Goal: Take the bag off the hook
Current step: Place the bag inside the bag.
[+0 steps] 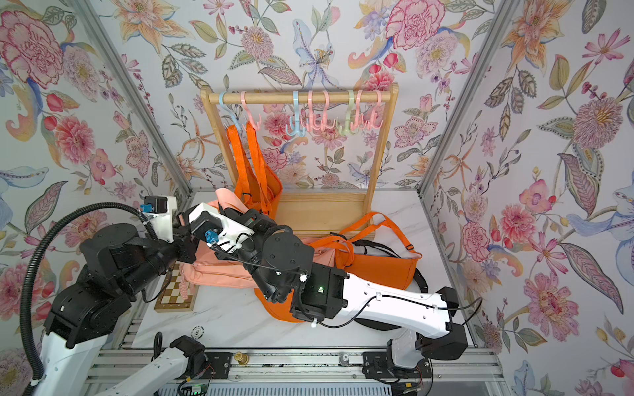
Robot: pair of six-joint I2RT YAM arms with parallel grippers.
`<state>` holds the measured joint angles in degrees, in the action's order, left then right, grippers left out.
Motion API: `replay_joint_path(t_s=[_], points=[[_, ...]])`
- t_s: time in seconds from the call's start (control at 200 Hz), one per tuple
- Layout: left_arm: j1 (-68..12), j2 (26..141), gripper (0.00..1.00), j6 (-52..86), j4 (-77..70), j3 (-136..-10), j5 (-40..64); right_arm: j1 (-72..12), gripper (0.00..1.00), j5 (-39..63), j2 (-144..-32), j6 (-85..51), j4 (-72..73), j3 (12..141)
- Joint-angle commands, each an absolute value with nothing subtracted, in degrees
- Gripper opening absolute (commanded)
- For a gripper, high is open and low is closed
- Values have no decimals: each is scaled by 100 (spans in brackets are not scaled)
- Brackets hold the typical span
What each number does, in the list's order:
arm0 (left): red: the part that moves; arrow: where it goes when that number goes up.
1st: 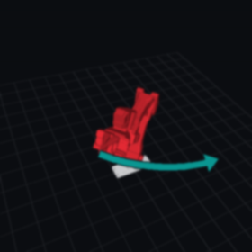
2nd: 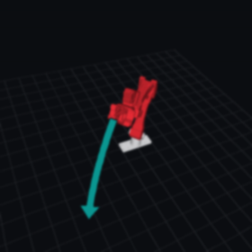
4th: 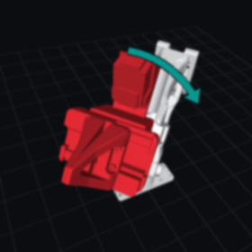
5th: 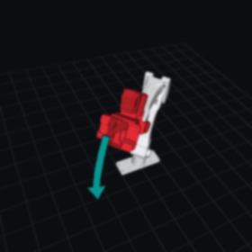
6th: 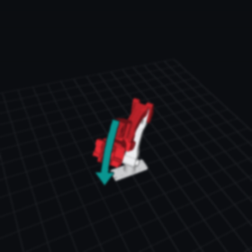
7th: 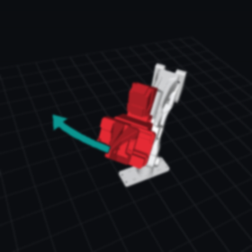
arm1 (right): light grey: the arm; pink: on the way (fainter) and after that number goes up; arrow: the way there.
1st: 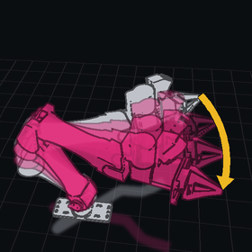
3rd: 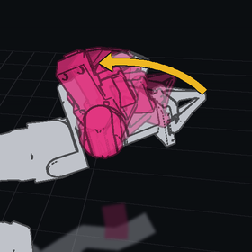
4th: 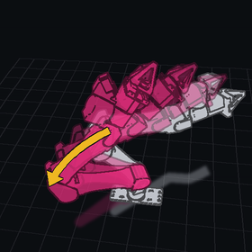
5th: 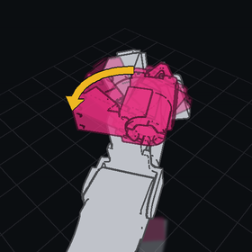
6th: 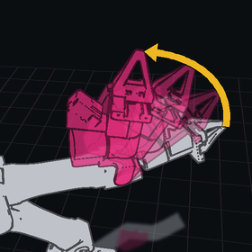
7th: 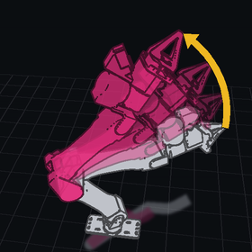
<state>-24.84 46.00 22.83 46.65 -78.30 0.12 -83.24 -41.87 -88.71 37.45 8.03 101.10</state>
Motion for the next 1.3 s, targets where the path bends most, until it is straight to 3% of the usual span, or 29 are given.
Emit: replay_joint_path(t_s=[0.0, 0.355, 0.545, 0.766, 1.086, 1.166, 1.296], points=[[-2523, 4510, 20, 2849, 5248, -7437, -641, -8163, 0, -3987, -8754, 2657, 335, 10065], [-2522, 4406, 22, 3215, 5491, -6607, -1300, -7585, 0, -3235, -9139, 885, -821, 10060], [-2402, 4687, 21, 3074, 4563, -5526, -1397, -6716, 0, -1728, -9709, -379, -1304, 9999], [-1473, 5294, 20, 2662, 3447, -4816, -852, -5713, 0, 22, -10718, -1454, -1760, 10480], [-507, 6561, 17, 2354, 2530, -4915, -348, -5148, 1, 585, -12150, -1488, -1932, 11348], [-417, 6813, 17, 2288, 2463, -5049, -321, -5041, 7, 680, -12390, -1392, -1982, 11510], [-296, 7154, 16, 2177, 2479, -5309, -275, -4922, 37, 1103, -12365, -1247, -1986, 11463]])
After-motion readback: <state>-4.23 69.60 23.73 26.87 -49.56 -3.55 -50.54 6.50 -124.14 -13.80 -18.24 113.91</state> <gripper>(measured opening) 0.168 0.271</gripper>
